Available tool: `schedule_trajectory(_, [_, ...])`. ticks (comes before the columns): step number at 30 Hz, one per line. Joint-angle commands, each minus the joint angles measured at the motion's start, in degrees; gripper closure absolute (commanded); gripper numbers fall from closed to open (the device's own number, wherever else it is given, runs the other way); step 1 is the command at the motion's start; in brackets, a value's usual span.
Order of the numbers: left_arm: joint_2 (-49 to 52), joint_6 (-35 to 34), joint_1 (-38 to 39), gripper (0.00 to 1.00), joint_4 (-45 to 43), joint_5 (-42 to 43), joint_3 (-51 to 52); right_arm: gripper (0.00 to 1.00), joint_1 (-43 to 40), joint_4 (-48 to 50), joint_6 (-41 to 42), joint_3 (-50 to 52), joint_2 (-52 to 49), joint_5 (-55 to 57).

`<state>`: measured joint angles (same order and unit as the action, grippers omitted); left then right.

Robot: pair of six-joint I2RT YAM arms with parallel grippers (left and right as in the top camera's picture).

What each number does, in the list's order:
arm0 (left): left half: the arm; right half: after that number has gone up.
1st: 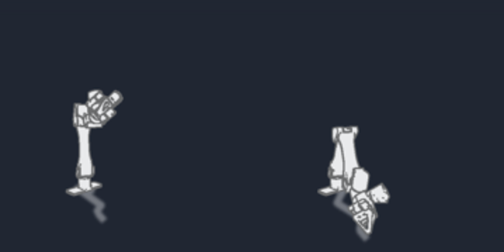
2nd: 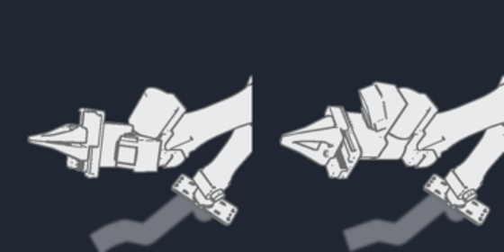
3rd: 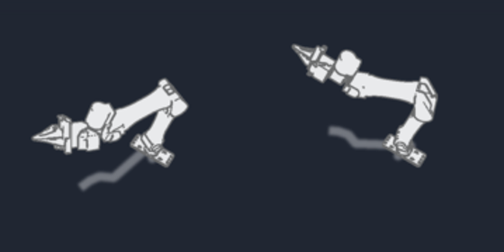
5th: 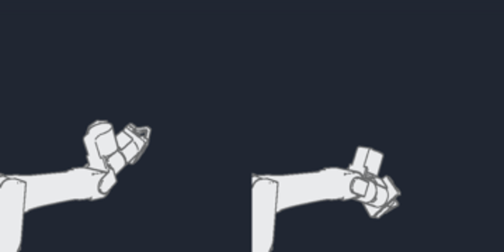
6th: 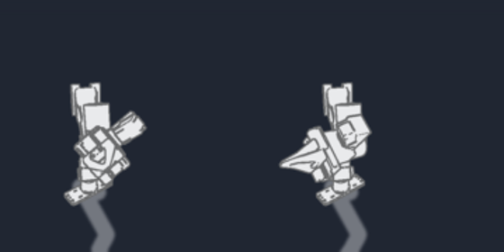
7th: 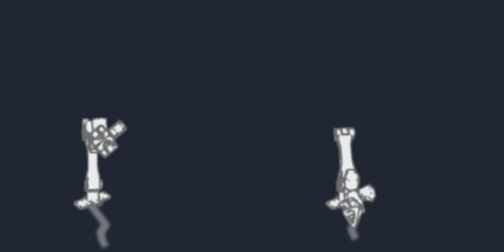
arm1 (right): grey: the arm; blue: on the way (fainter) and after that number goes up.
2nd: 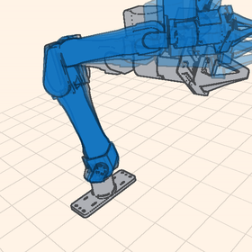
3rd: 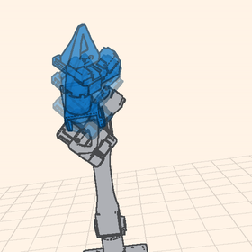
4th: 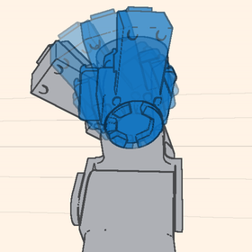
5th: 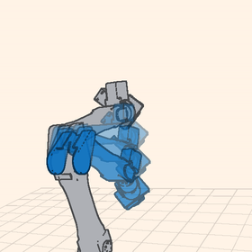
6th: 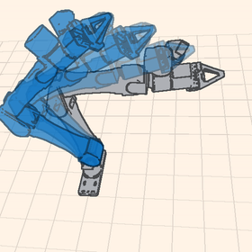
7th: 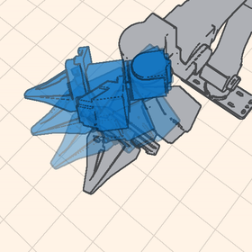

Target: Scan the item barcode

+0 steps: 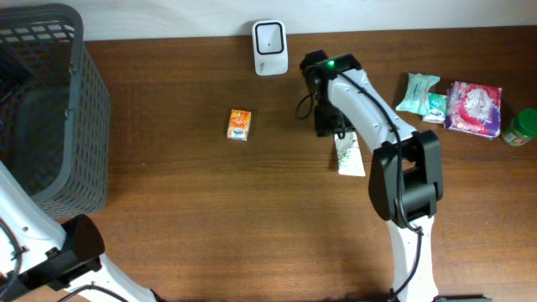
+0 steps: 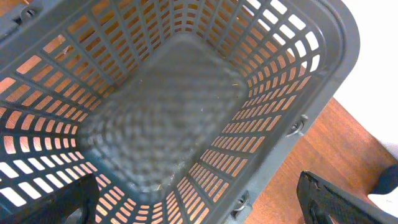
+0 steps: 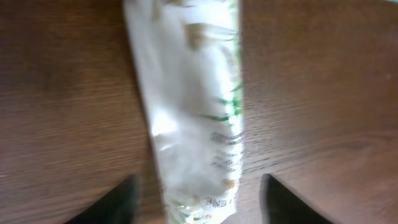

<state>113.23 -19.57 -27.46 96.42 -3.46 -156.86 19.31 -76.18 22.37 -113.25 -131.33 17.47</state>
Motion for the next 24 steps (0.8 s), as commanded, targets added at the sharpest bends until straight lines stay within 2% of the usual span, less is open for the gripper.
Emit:
schedule_trajectory(1, [-0.33, -0.35, -0.09, 0.01, -0.07, -0.28, -0.15, 0.17, 3.65, 0.37, 0.42, -0.92, 0.68, 2.25])
schedule_trajectory(3, [-0.33, -0.35, -0.09, 0.01, -0.07, -0.28, -0.15, 0.15, 4.48, 1.7, 0.63, -0.52, 0.66, 8.28])
schedule_trajectory(8, [-0.33, -0.35, -0.09, 0.01, -0.07, -0.28, -0.15, 0.14, 4.31, 5.77, 0.59, -0.42, -1.73, 8.37])
schedule_trajectory(11, [-0.33, -0.35, -0.09, 0.01, -0.07, -0.28, -0.15, 0.14, 4.24, 8.28, 0.7, -0.37, -4.83, 13.88])
schedule_trajectory(13, [-0.33, -0.35, -0.09, 0.01, -0.07, -0.28, -0.15, 0.14, 4.17, 7.61, 3.82, -0.37, -5.46, 18.49])
schedule_trajectory(16, [-0.33, -0.35, -0.09, 0.01, -0.07, -0.28, -0.15, 0.15, 4.17, 7.21, 3.85, -0.07, -6.03, 18.36])
schedule_trajectory(21, [-0.33, -0.35, -0.09, 0.01, -0.07, -0.28, -0.15, 0.16, 4.15, 10.67, 3.85, 6.43, -6.05, 17.73])
schedule_trajectory(23, [-0.33, -0.35, -0.09, 0.01, -0.07, -0.28, -0.15, 0.29, 2.86, 12.17, 3.85, 8.83, -6.05, 16.72])
schedule_trajectory(24, [-0.33, -0.35, -0.09, 0.01, -0.07, -0.28, -0.15, 0.4, 2.03, 12.35, 3.82, 8.9, -6.05, 15.47])
